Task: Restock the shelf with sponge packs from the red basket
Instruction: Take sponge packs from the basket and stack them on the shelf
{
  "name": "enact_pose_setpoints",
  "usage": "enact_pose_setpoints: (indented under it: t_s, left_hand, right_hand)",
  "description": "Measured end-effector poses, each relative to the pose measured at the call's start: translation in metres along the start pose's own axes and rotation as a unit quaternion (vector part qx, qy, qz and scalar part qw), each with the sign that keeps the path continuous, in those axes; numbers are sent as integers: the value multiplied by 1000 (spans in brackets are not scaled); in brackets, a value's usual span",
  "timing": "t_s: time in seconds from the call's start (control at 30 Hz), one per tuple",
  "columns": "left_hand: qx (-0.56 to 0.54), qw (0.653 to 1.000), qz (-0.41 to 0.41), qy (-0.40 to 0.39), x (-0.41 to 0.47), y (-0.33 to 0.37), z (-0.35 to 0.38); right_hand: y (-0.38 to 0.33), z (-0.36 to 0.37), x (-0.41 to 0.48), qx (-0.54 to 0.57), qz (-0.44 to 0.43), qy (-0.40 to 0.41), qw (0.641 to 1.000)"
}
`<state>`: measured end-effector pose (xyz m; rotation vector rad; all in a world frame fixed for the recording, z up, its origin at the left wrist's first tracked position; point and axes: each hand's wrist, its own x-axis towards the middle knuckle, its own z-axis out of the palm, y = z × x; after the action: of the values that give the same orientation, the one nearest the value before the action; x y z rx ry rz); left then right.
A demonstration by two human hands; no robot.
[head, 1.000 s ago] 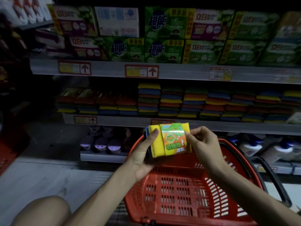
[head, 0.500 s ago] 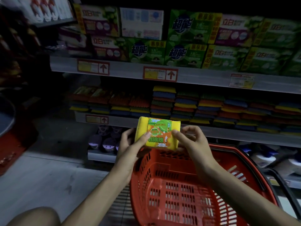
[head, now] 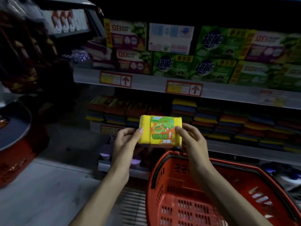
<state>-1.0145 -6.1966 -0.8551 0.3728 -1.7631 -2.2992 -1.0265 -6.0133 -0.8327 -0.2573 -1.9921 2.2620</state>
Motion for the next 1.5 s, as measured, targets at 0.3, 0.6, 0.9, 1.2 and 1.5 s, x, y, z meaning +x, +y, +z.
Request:
enact_pose_setpoints:
  t_s: [0.3,0.6,0.9,1.2,1.5]
  left_hand:
    - [-58,990,-42,-123,18,10,-17]
    - [-165,984,-64,5,27,7,-5]
    - [-178,983,-27,25,28,2,21]
    - [-113,992,20,52,36,1,44]
    - [-23,998,35,38,43,-5,49]
  right_hand:
    - [-13,23,27,205,68,18,976]
    - [14,42,-21,33,-27,7,999]
    - [23,61,-31,-66,-113,-37,991]
    - [20,64,-18,-46,-92,-9,995]
    - [17,58,0,-5,-96,-9,995]
